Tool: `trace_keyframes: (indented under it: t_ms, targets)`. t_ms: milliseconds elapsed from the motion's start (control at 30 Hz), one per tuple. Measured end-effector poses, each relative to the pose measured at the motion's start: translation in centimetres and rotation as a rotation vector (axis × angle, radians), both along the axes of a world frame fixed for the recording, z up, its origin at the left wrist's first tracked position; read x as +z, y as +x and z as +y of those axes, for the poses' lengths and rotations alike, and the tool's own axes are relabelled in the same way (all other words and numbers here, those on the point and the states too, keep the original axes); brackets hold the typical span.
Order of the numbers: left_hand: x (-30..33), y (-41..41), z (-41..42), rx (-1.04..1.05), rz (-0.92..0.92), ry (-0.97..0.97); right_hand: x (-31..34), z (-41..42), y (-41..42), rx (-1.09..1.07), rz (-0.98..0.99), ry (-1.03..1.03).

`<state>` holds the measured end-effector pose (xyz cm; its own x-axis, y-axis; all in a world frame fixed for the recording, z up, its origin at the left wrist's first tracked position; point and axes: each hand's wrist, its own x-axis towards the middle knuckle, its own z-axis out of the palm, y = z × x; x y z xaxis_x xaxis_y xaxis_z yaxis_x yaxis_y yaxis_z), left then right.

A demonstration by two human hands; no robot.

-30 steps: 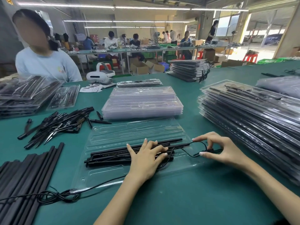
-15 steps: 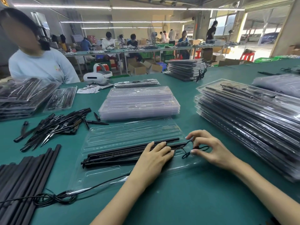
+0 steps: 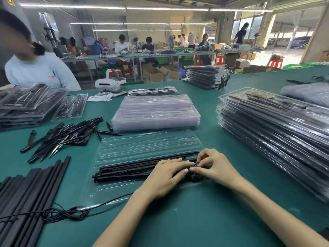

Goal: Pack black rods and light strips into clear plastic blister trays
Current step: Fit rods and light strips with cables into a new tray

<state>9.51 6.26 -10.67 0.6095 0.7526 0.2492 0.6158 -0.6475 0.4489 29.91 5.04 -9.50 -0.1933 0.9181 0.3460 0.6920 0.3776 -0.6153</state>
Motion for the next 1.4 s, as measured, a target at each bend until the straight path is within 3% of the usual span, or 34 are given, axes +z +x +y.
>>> trace_keyframes:
  t_ms: [167, 233, 400, 567, 833, 933, 1100, 1400]
  targets:
    - [-0.2, 0.1, -0.3, 0.021, 0.078, 0.043, 0.0, -1.0, -1.0, -0.306, 0.018, 0.094]
    - [-0.2, 0.2, -0.3, 0.027, 0.105, 0.072, 0.0, -1.4, -1.2, -0.298, -0.019, 0.110]
    - [-0.4, 0.2, -0.2, 0.026, 0.133, 0.073, -0.2, -2.5, -1.7, -0.252, -0.324, 0.292]
    - [-0.5, 0.2, -0.2, 0.032, 0.125, 0.068, 0.0, -2.4, -2.3, -0.204, -0.516, 0.098]
    - [0.0, 0.3, -0.3, 0.059, -0.025, -0.012, 0.6, -3.1, -0.9, -0.015, -0.577, 0.030]
    - [-0.2, 0.4, -0.3, 0.054, 0.076, -0.016, 0.2, -3.8, -0.8, 0.047, -0.601, 0.013]
    - [-0.6, 1.0, -0.2, 0.049, 0.220, 0.015, -0.5, -5.0, -0.5, 0.022, -0.603, 0.307]
    - [-0.2, 1.1, -0.9, 0.045, 0.247, -0.044, -1.3, -4.7, -0.5, -0.022, -0.513, 0.409]
